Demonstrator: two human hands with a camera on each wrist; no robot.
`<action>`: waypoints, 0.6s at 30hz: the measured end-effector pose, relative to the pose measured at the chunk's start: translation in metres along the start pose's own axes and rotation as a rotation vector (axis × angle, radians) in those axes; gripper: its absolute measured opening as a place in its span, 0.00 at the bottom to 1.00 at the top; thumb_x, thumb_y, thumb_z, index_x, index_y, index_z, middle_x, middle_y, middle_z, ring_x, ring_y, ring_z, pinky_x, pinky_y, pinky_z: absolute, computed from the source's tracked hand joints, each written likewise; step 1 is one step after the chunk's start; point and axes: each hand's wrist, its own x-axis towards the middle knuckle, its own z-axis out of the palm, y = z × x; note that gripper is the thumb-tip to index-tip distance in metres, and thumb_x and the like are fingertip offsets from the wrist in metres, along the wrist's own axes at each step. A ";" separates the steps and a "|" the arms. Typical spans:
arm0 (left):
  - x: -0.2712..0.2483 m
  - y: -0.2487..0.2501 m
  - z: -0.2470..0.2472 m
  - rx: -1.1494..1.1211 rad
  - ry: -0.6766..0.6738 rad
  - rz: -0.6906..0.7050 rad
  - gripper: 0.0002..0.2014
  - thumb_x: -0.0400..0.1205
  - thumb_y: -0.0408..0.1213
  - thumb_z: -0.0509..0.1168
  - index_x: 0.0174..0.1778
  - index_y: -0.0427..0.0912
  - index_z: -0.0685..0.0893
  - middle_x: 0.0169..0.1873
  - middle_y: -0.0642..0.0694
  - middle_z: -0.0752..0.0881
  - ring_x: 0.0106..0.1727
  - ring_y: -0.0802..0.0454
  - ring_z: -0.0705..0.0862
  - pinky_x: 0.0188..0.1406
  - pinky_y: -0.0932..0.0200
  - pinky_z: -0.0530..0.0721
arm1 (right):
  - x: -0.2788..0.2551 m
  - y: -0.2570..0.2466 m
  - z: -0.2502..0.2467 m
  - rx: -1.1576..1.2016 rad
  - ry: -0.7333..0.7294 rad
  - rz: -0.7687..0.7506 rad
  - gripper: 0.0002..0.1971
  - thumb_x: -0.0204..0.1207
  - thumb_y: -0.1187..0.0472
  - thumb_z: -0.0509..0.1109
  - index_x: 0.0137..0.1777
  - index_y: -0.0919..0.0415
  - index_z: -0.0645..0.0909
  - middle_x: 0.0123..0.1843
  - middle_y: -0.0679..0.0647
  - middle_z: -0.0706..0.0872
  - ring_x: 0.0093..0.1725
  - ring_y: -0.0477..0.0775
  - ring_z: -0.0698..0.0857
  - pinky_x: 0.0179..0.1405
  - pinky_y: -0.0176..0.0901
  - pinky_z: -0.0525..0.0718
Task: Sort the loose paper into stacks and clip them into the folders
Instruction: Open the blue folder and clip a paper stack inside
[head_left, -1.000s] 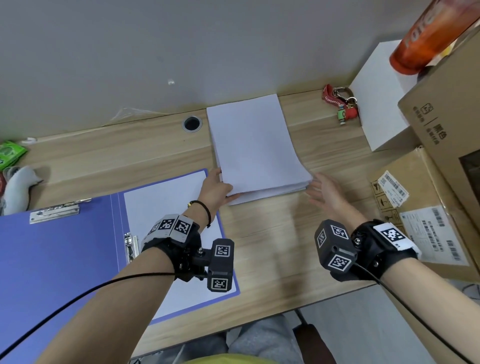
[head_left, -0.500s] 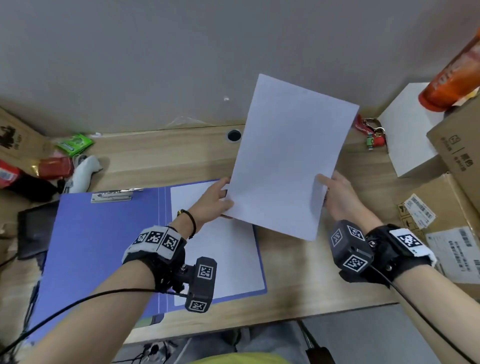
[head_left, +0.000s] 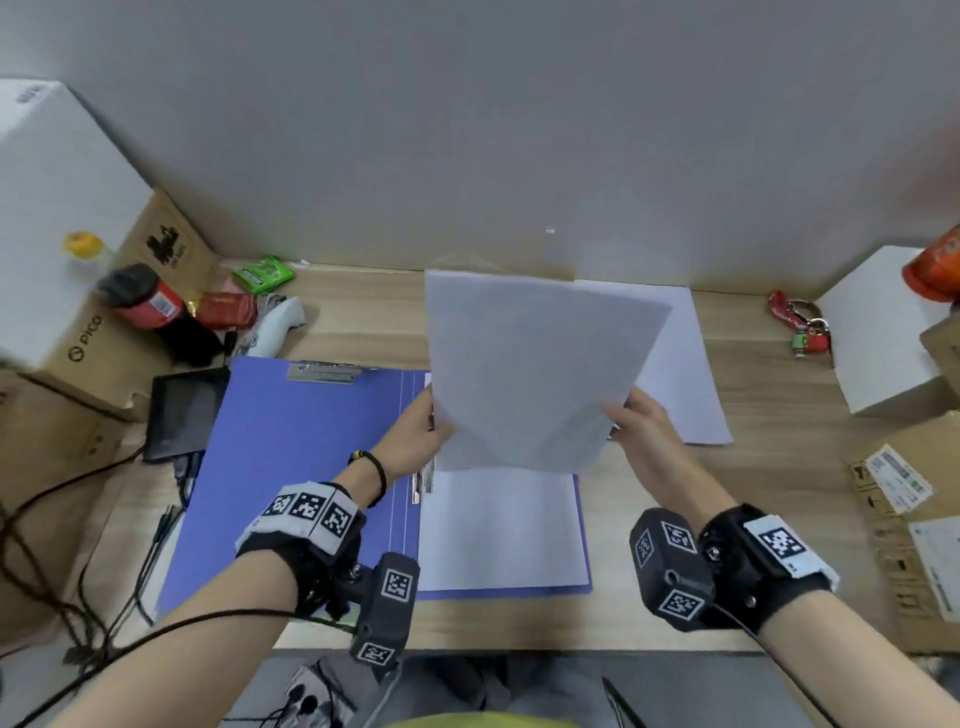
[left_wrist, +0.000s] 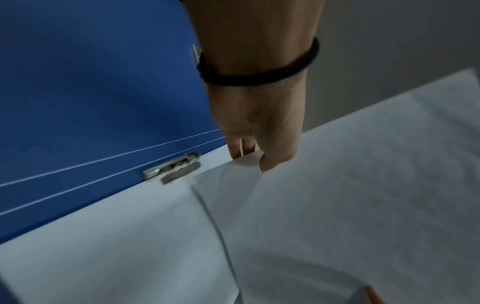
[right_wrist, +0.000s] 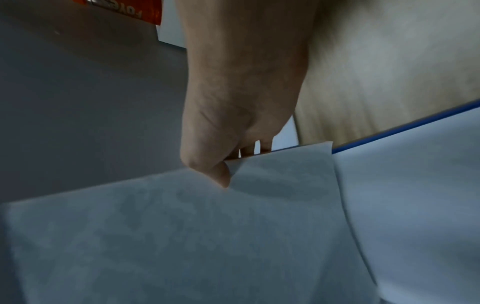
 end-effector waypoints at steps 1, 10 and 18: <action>-0.003 -0.006 0.004 0.006 -0.010 -0.025 0.21 0.85 0.26 0.57 0.75 0.43 0.69 0.66 0.51 0.80 0.68 0.55 0.79 0.60 0.72 0.80 | -0.004 0.010 0.002 -0.037 0.009 0.033 0.16 0.80 0.70 0.61 0.55 0.51 0.85 0.59 0.47 0.89 0.57 0.47 0.86 0.56 0.43 0.78; 0.000 0.011 0.012 -0.025 0.060 -0.043 0.16 0.87 0.34 0.56 0.70 0.45 0.77 0.61 0.55 0.84 0.63 0.56 0.82 0.54 0.72 0.78 | -0.015 0.003 0.007 -0.185 0.024 0.042 0.11 0.84 0.59 0.61 0.64 0.51 0.79 0.62 0.44 0.85 0.60 0.39 0.82 0.55 0.32 0.77; 0.001 0.035 0.002 -0.099 0.026 -0.051 0.15 0.85 0.33 0.58 0.65 0.51 0.78 0.56 0.58 0.86 0.54 0.61 0.86 0.46 0.67 0.84 | -0.004 -0.016 0.005 -0.234 0.082 0.060 0.15 0.85 0.57 0.59 0.69 0.52 0.76 0.60 0.47 0.86 0.58 0.50 0.84 0.55 0.46 0.81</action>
